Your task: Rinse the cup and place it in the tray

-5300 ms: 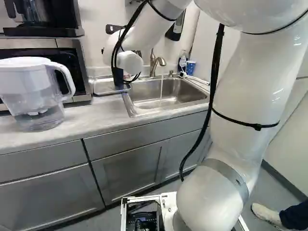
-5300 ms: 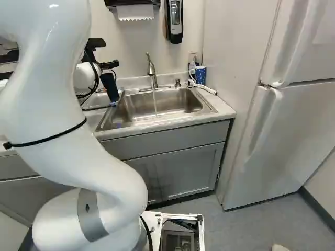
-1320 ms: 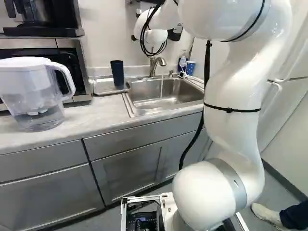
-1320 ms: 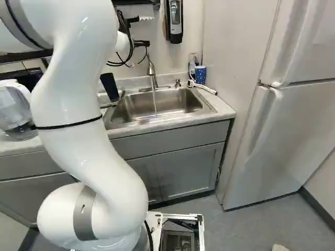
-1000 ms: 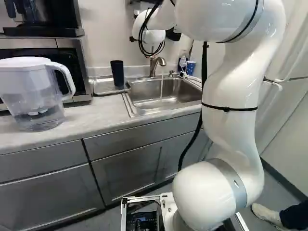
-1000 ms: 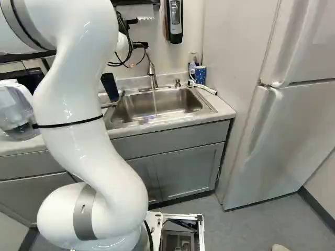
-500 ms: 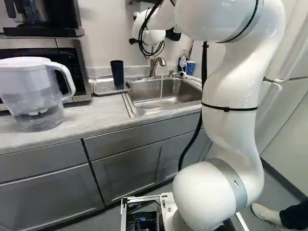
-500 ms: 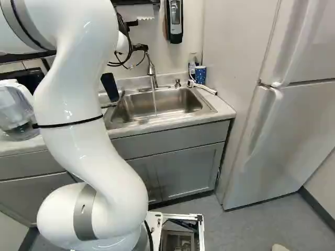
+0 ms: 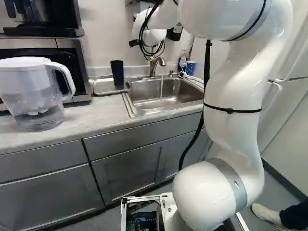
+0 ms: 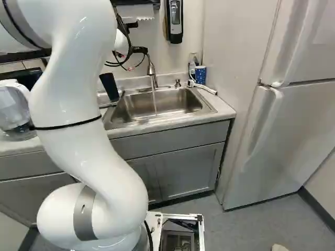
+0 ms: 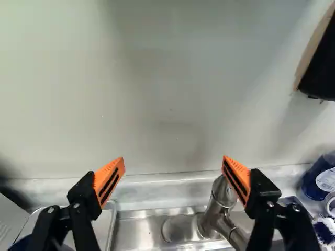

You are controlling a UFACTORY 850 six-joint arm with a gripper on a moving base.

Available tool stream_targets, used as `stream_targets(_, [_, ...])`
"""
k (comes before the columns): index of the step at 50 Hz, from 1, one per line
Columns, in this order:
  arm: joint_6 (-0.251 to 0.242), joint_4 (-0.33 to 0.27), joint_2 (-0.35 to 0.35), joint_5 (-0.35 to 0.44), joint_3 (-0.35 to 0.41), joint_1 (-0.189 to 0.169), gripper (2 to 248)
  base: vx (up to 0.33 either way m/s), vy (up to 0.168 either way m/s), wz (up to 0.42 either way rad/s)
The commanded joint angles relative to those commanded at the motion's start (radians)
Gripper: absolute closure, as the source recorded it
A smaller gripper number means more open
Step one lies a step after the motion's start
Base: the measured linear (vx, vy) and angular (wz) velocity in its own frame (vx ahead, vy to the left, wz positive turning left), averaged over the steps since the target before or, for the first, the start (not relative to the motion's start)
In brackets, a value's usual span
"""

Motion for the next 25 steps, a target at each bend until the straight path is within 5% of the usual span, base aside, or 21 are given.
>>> stream_targets(25, [0.000, 0.000, 0.016, -0.003, 0.018, -0.008, 3, 0.000, 0.000, 0.000])
